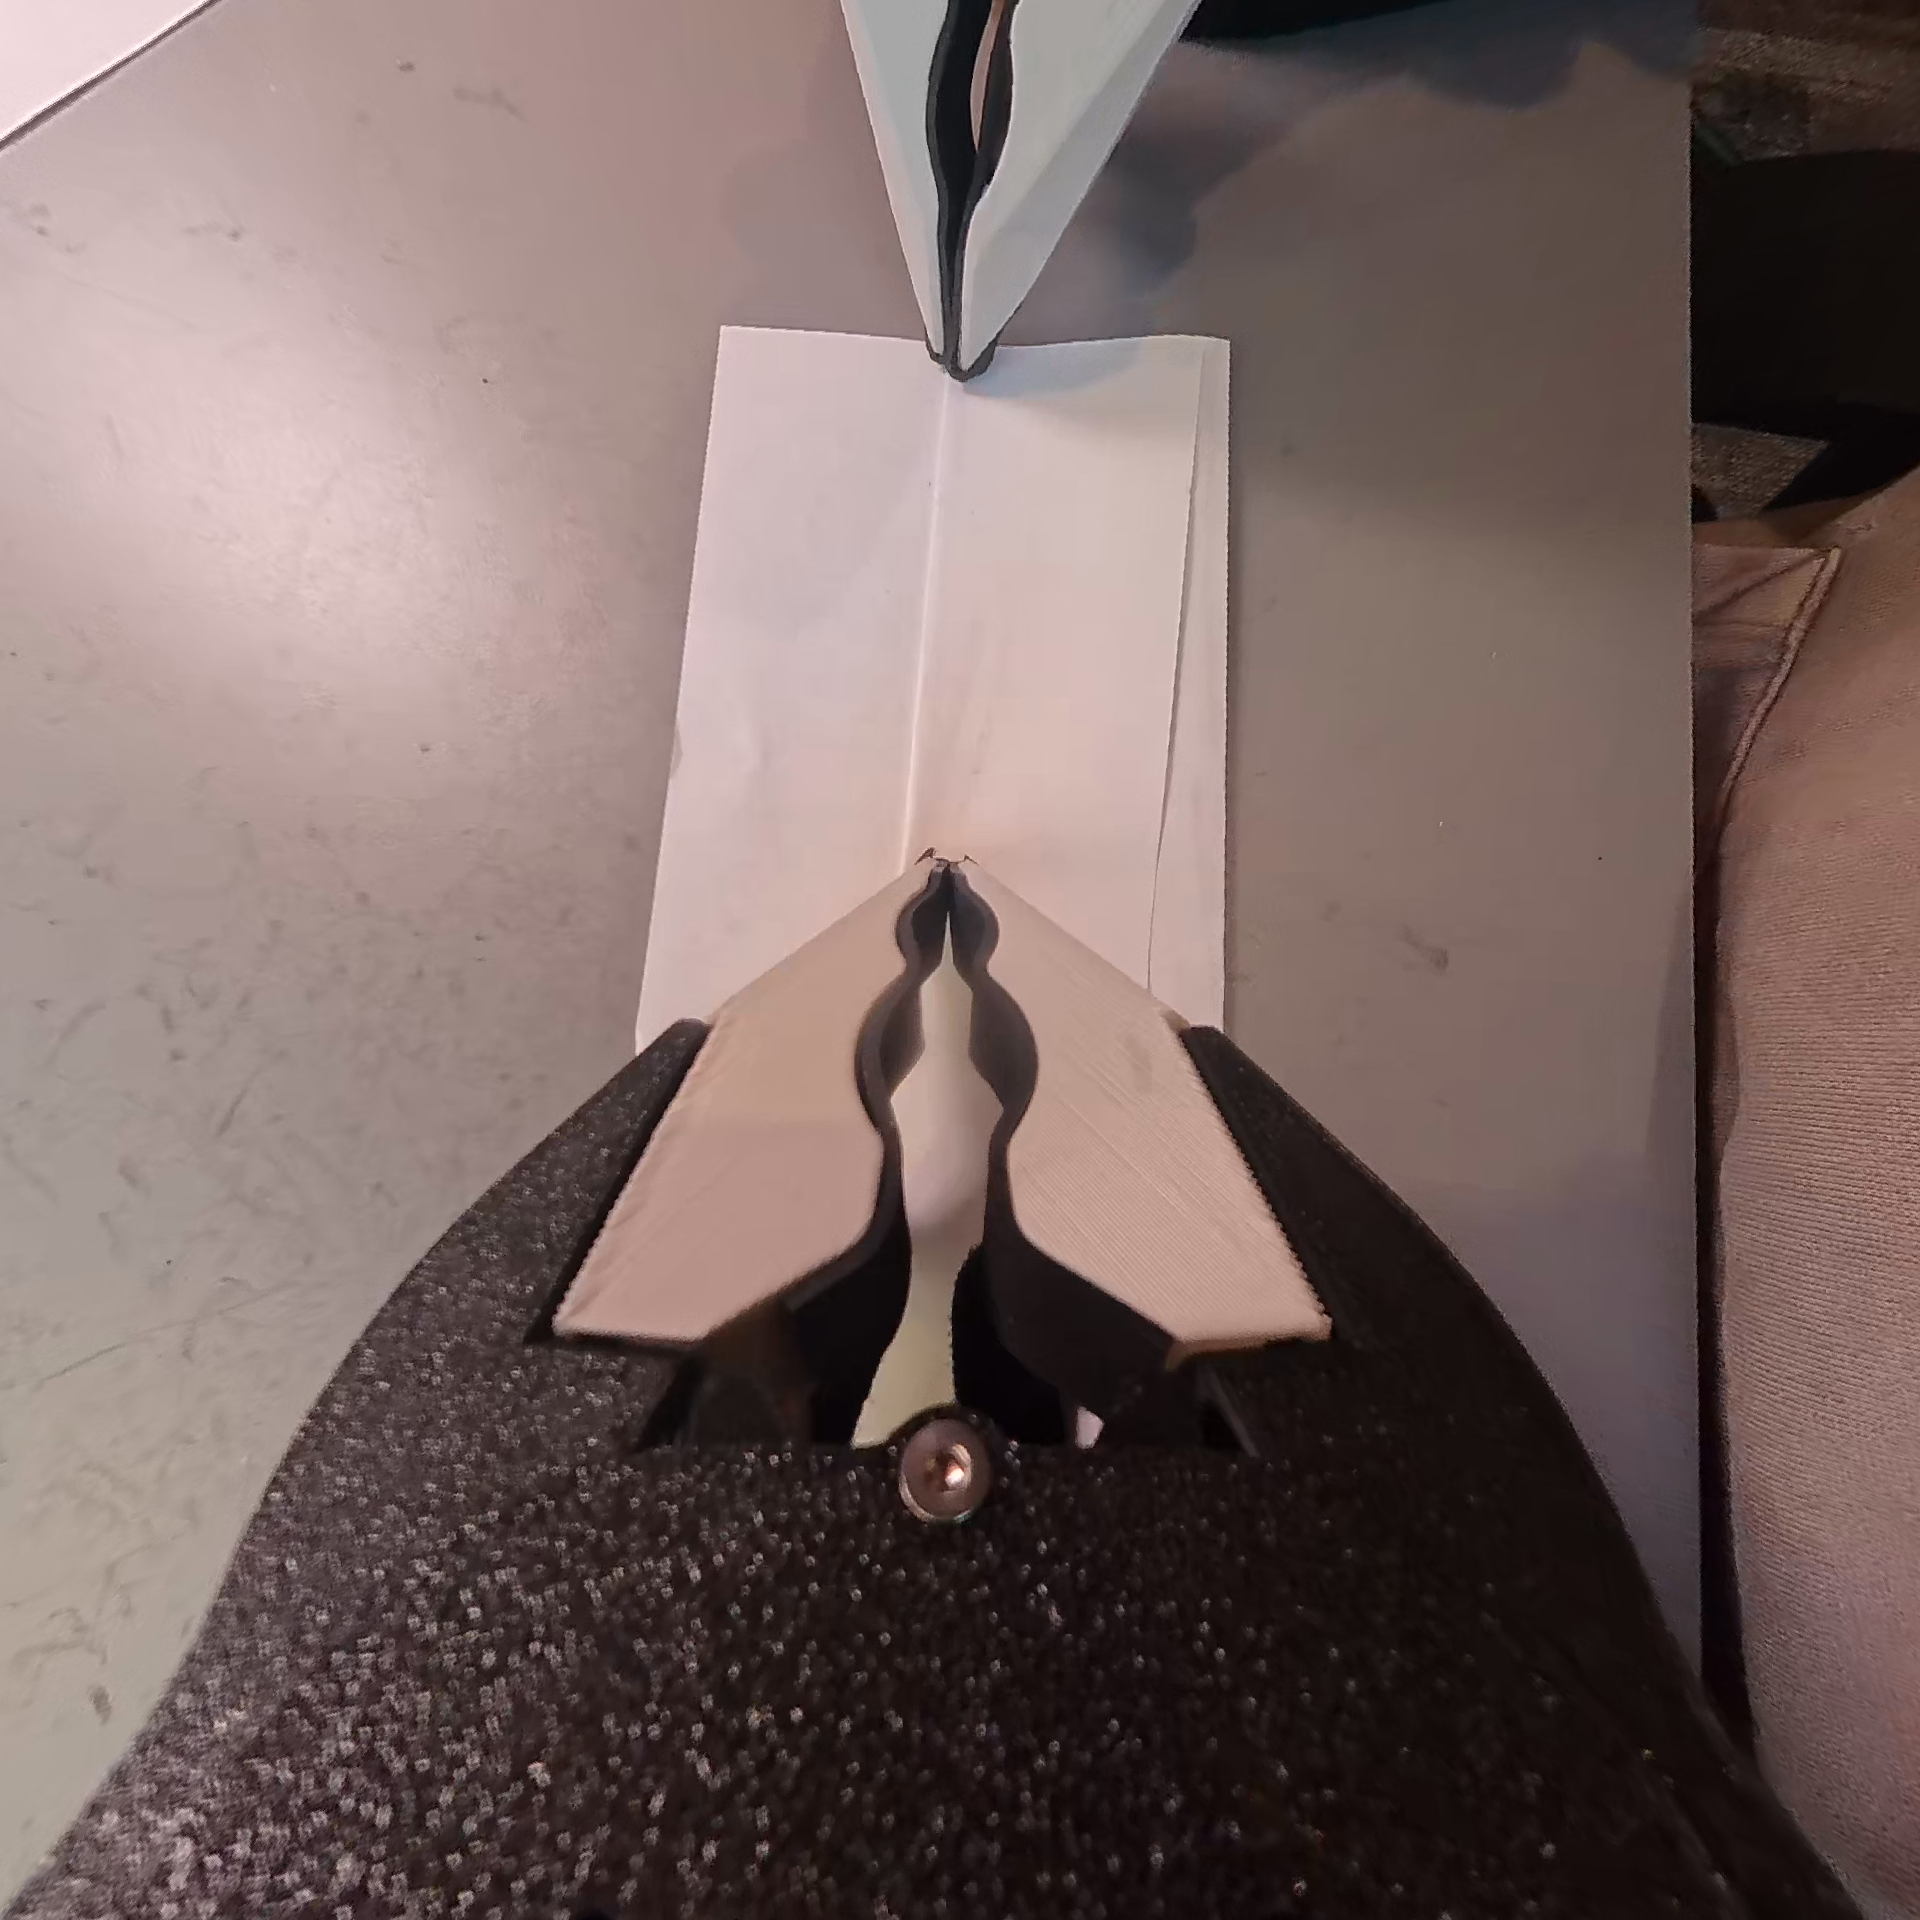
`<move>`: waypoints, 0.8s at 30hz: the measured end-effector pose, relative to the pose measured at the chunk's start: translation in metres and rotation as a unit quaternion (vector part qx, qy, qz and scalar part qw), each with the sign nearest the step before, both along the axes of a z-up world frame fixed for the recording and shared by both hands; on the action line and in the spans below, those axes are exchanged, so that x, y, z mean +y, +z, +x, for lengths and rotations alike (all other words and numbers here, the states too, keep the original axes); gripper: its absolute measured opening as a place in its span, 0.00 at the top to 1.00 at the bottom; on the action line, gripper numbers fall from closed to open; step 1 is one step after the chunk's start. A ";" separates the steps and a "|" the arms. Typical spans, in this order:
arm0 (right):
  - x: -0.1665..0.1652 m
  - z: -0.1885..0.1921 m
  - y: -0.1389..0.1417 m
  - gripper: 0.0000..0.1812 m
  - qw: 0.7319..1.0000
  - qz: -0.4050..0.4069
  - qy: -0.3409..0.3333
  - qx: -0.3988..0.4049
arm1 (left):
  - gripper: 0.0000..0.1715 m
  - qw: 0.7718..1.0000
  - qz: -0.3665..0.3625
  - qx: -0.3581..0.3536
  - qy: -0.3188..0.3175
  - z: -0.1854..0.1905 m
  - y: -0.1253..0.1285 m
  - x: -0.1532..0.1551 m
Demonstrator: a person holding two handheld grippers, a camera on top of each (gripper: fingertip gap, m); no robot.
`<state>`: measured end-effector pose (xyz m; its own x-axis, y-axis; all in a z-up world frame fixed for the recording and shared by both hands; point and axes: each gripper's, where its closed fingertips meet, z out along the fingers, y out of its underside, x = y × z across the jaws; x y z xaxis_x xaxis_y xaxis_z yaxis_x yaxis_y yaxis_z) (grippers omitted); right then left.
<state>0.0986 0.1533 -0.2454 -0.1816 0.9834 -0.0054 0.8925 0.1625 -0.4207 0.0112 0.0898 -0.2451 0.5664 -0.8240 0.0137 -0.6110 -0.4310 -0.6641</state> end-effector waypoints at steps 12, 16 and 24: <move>-0.004 0.000 0.015 0.98 0.999 0.024 0.030 -0.011 | 1.00 1.000 -0.001 0.000 0.001 0.000 0.000 0.000; -0.014 -0.001 -0.001 0.98 0.990 0.059 0.095 -0.085 | 1.00 1.000 -0.001 -0.003 0.001 0.001 0.000 0.000; -0.022 -0.006 -0.002 1.00 0.956 0.130 0.195 -0.175 | 1.00 1.000 -0.003 -0.005 -0.003 0.001 0.000 0.000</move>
